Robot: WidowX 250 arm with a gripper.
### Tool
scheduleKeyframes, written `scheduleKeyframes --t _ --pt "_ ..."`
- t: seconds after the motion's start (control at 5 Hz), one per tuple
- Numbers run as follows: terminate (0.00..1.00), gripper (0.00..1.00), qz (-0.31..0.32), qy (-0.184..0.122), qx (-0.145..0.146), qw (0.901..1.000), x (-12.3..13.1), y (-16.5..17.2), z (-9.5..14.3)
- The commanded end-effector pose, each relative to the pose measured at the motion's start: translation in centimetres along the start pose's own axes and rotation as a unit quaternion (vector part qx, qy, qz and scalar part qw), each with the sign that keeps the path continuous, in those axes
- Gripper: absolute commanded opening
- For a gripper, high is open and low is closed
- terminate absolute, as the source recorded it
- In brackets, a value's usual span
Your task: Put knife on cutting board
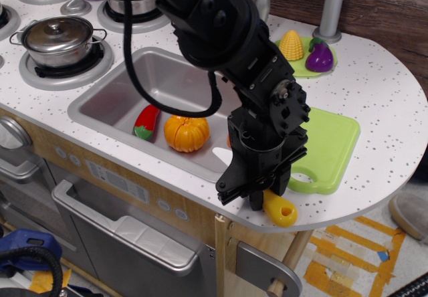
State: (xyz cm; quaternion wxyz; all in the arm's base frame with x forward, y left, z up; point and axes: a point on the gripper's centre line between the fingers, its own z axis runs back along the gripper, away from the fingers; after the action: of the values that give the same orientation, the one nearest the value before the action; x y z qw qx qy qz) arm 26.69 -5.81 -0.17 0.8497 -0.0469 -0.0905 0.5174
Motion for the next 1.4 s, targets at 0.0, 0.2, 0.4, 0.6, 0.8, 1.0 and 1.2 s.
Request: scheduleKeyframes --t 0.0,0.2,0.4,0.6,0.8,1.0,1.2 --pt "0.0 0.0 -0.042 -0.04 -0.015 0.9982 -0.3 -0.3 2.0" --pt "0.0 0.0 -0.073 -0.059 -0.015 0.9954 -0.3 -1.4 3.7" --pt "0.0 0.0 -0.123 -0.066 -0.025 0.9899 -0.2 -2.9 5.5" --pt "0.0 0.0 -0.167 -0.058 -0.051 0.983 0.0 -4.2 5.6" --pt "0.0 0.0 -0.197 -0.052 -0.072 0.9765 0.2 -5.9 5.2" --pt "0.0 0.0 -0.21 -0.051 -0.085 0.9726 0.5 -7.2 4.3" --pt "0.0 0.0 -0.216 -0.043 -0.107 0.9696 1.2 -8.7 2.9"
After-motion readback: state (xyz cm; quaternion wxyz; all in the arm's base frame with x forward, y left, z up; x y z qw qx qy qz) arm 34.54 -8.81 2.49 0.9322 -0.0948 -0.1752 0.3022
